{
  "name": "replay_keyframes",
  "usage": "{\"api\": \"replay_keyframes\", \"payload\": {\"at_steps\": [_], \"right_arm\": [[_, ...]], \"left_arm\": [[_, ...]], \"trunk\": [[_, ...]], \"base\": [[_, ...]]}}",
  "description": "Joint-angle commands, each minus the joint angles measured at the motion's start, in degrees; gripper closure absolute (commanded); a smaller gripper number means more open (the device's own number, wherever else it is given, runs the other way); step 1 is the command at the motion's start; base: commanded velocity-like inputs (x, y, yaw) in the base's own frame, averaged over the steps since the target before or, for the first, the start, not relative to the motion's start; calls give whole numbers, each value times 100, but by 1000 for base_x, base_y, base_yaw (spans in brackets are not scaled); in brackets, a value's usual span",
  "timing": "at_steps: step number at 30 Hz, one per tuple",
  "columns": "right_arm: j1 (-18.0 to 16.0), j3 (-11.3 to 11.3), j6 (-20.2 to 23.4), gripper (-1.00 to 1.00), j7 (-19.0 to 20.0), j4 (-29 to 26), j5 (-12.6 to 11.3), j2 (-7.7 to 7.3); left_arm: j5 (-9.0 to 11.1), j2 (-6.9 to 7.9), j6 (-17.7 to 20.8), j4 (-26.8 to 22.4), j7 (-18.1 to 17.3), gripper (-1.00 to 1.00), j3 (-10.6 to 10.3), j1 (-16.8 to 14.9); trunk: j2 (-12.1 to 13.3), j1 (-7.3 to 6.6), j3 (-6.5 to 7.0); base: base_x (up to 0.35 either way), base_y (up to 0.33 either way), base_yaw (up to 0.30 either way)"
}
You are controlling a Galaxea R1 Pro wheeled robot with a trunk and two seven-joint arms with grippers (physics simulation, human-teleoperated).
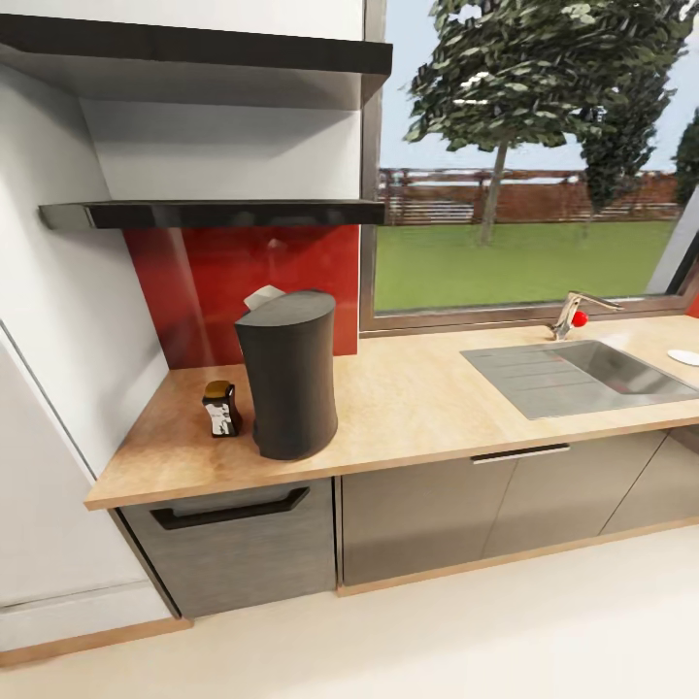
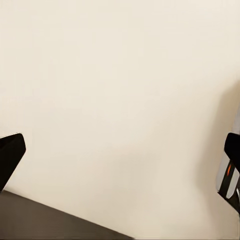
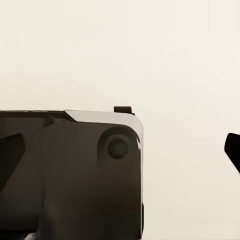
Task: Set up a coffee station on the kitchen countertop: keep the coffee maker on the countertop, move the bottle of coffee from the kitchen shelf to the counter next to the coffee maker, place a paper coffee filter on top of the coffee maker, put the saucer next to the coffee maker with the coffee cup on the saucer, and place the electric kettle next to the coffee maker.
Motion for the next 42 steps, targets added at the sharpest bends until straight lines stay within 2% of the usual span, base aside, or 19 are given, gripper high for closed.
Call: {"api": "replay_keyframes", "payload": {"at_steps": [1, 7, 17, 42], "right_arm": [[-5, 2, -19, -100, -8, 12, 5, 22], [-5, -12, -28, -100, -13, -22, 4, 52], [-2, -27, -37, -100, -12, -152, 16, 20], [0, -29, -39, -100, -31, -157, 20, 5]], "left_arm": [[50, -1, -27, 24, 5, -100, -50, 19], [41, -9, -32, 45, -6, -100, -50, 78], [32, -8, -32, 30, 28, -100, -47, 86], [42, -44, -27, -8, 63, -100, -25, 86]], "trunk": [[-12, 3, -12], [-12, 3, -12], [-12, 3, -12], [-12, 3, -12]], "base": [[0, 0, 0], [3, -69, 0], [94, -248, -38], [169, -245, -259]]}}
